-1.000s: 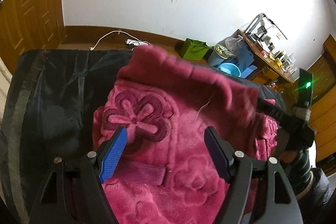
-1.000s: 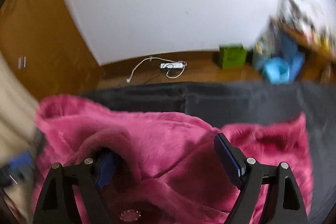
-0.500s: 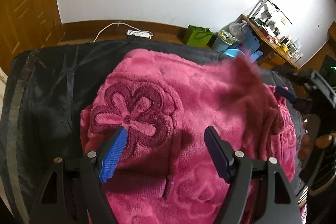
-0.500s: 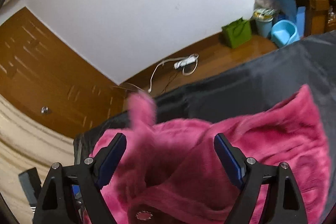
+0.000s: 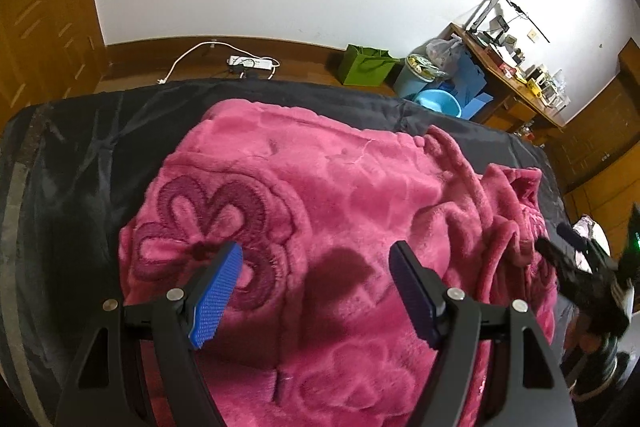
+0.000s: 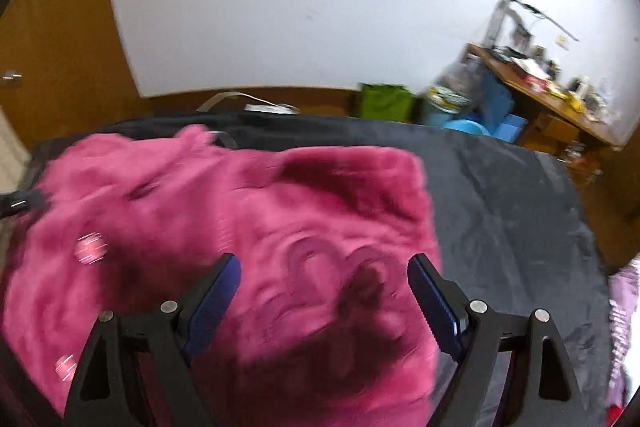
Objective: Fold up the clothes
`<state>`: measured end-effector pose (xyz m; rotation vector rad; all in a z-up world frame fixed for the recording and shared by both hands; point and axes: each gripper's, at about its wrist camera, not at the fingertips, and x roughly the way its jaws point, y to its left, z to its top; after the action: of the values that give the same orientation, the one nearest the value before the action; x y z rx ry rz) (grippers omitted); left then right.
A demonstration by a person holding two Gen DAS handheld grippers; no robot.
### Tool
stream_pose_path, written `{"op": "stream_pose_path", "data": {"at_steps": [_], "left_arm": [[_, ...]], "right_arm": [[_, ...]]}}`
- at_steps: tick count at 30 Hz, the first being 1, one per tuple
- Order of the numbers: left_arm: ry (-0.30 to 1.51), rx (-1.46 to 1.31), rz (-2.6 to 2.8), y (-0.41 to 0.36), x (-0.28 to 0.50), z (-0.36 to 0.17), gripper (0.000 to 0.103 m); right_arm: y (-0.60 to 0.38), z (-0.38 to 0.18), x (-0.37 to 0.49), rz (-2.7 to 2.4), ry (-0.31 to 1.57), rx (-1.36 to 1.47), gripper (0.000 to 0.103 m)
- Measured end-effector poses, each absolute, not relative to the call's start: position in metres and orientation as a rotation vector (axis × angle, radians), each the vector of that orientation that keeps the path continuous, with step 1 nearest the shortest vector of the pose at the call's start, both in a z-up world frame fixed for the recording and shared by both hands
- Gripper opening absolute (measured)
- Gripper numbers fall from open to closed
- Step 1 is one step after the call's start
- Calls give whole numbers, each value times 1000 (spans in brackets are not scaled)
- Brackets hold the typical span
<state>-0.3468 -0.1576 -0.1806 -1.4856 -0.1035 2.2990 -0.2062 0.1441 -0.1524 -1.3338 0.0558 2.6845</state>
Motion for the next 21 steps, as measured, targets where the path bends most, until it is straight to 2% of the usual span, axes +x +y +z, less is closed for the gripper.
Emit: {"op": "stream_pose_path", "data": {"at_steps": [7,11,13,17,21], "left_arm": [[-90,-1471,2283,-148,-345,-178,79],[-98,-1474,2280,-150,-343,-179,79],[-99,-1478,2279,-151,-342,-179,79],[-94,-1473,2280,-150,-340,-179,79],[-107,-1479,2278,-145,-343,-179,79]], "right_arm": [[94,-173,-219,2738,-295,-1487,87],[91,-179,-245,2617,-472,-1397,87],[97,-169,-259,2595,-437,-1310,87],[109,-135,-279,2677,-224,-1140,87],[108,-129,-291,2857,-8,-1220,87]]}}
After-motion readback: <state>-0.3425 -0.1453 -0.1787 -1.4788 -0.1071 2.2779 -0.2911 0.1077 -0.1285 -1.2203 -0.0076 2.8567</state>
